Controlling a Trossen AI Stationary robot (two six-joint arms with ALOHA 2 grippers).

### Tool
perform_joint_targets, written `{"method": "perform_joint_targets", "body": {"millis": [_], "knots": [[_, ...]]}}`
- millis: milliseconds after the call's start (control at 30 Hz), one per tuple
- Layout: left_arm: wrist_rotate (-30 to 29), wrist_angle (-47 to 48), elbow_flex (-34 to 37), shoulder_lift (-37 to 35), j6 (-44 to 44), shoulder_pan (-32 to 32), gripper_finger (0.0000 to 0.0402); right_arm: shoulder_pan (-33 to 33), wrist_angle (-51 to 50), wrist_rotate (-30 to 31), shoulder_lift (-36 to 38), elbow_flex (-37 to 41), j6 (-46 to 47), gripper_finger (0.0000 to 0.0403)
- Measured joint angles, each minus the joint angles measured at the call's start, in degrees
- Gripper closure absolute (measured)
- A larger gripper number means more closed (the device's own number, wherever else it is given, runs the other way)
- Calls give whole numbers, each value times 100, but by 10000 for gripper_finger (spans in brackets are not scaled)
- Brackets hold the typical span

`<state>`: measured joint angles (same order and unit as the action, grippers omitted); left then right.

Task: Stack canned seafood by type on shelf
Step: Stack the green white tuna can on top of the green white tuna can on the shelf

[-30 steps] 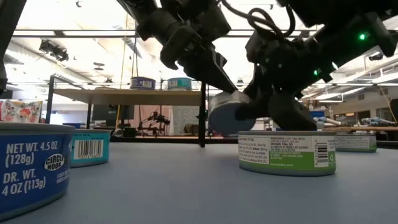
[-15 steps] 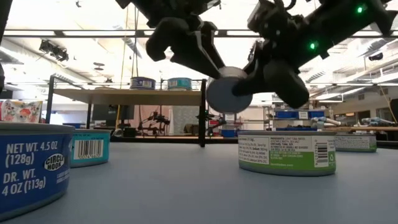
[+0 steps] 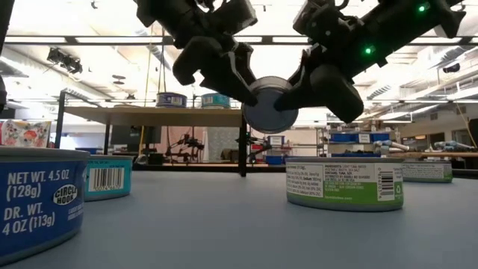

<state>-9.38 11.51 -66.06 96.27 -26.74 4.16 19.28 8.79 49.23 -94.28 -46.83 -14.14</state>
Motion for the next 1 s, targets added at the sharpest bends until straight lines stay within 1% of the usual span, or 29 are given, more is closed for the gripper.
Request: {"method": "perform_joint_targets", "body": {"millis": [167, 700, 833, 1000], "knots": [[-271, -35, -2, -1, -126, 84, 163, -69, 173, -190, 0, 0, -102, 262], [-385, 50, -4, -42, -126, 165, 164, -69, 196, -190, -2, 0, -45, 262], [-382, 53, -4, -42, -116, 165, 183, -69, 233, -193, -7, 0, -45, 262], [-381, 53, -9, -42, -116, 163, 226, -67, 239, -206, -9, 0, -42, 262]]}}
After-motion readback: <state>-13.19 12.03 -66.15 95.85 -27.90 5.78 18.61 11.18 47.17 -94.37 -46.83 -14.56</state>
